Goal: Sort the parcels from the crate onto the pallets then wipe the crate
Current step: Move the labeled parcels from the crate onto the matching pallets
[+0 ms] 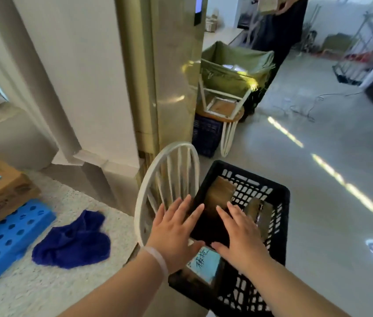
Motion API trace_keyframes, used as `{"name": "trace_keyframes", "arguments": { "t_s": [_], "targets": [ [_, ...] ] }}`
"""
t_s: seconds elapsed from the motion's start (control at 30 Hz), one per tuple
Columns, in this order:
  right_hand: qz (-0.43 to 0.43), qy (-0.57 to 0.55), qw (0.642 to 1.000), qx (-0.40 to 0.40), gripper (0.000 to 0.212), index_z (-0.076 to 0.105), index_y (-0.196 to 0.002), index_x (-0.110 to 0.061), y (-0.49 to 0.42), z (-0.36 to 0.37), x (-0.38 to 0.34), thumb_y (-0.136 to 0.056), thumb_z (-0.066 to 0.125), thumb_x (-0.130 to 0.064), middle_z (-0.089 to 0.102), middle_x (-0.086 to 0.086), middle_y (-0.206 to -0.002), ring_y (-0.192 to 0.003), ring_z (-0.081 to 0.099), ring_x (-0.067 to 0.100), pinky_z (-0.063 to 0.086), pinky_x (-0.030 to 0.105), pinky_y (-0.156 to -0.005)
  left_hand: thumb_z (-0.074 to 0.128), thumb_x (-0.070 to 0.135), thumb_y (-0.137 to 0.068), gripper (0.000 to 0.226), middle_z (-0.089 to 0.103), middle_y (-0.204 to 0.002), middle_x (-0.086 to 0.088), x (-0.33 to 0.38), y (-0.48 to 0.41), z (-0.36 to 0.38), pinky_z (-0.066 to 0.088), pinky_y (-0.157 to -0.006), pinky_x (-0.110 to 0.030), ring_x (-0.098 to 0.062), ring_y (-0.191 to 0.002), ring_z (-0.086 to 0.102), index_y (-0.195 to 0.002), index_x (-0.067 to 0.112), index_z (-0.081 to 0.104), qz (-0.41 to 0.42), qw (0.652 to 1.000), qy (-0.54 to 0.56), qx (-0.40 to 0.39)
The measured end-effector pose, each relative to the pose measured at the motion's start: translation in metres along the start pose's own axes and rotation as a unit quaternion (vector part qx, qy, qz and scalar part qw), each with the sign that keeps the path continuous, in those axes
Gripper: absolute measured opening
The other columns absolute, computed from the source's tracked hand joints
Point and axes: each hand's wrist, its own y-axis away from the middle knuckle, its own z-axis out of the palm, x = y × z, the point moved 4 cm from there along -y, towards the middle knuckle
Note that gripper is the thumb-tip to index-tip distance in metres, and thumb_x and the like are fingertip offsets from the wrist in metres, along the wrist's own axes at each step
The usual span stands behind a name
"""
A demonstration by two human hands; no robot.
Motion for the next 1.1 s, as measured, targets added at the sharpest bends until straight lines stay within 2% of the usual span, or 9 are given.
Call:
{"name": "trace_keyframes", "arguments": {
  "t_s": [0.17, 0.37, 0.6, 0.87, 1.1],
  "targets": [
    [0.108, -0.043, 0.993, -0.025, 0.093, -0.003, -0.155, -0.036, 0.014, -0.003, 0.090, -0.089, 0.058, -0.056, -0.009, -0.004, -0.164, -0.151, -0.007, 0.018, 0.006, 0.042, -0.123, 0.036, 0.067, -0.092, 0.079, -0.018, -0.162, 0.008, 0.057, -0.039, 0.033, -0.007, -0.121, -0.049, -0.018, -0.149, -0.017, -0.151, 0.046, -0.013, -0.001, 0.999, 0.016, -0.050],
    [0.144, -0.078, 0.982, -0.092, 0.091, 0.000, -0.156, -0.034, 0.027, 0.024, 0.149, -0.090, 0.059, -0.054, -0.005, -0.004, -0.164, -0.151, -0.002, 0.019, 0.011, 0.039, -0.122, 0.037, 0.064, -0.093, 0.079, -0.021, -0.161, 0.009, 0.105, -0.074, 0.084, -0.005, -0.121, -0.048, -0.016, -0.149, -0.017, -0.151, 0.045, -0.014, -0.002, 0.989, 0.051, -0.136],
    [0.101, -0.104, 0.976, -0.160, 0.089, 0.001, -0.156, -0.035, 0.008, 0.056, 0.148, -0.091, 0.059, -0.053, -0.005, -0.007, -0.164, -0.151, -0.002, 0.016, 0.012, 0.039, -0.123, 0.037, 0.063, -0.094, 0.078, -0.020, -0.162, 0.007, 0.081, -0.064, 0.124, -0.006, -0.121, -0.046, -0.018, -0.149, -0.015, -0.152, 0.042, -0.012, -0.073, 0.974, 0.044, -0.208],
    [0.015, -0.069, 0.962, -0.264, 0.087, 0.003, -0.157, -0.033, -0.037, 0.097, 0.111, -0.092, 0.056, -0.055, -0.003, -0.006, -0.164, -0.151, -0.002, 0.017, 0.010, 0.037, -0.122, 0.044, 0.060, -0.093, 0.083, -0.017, -0.163, 0.004, 0.032, -0.029, 0.148, -0.004, -0.119, -0.045, -0.022, -0.150, -0.010, -0.152, 0.042, -0.011, -0.203, 0.949, 0.063, -0.232],
    [-0.041, -0.039, 0.941, -0.335, 0.085, 0.004, -0.157, -0.033, -0.062, 0.136, 0.082, -0.092, 0.055, -0.055, -0.001, -0.005, -0.165, -0.151, -0.001, 0.019, 0.010, 0.037, -0.120, 0.047, 0.064, -0.090, 0.091, -0.017, -0.163, 0.003, 0.018, -0.031, 0.166, -0.002, -0.121, -0.050, -0.025, -0.151, -0.004, -0.152, 0.038, -0.015, -0.232, 0.940, 0.044, -0.246]
  ]
}}
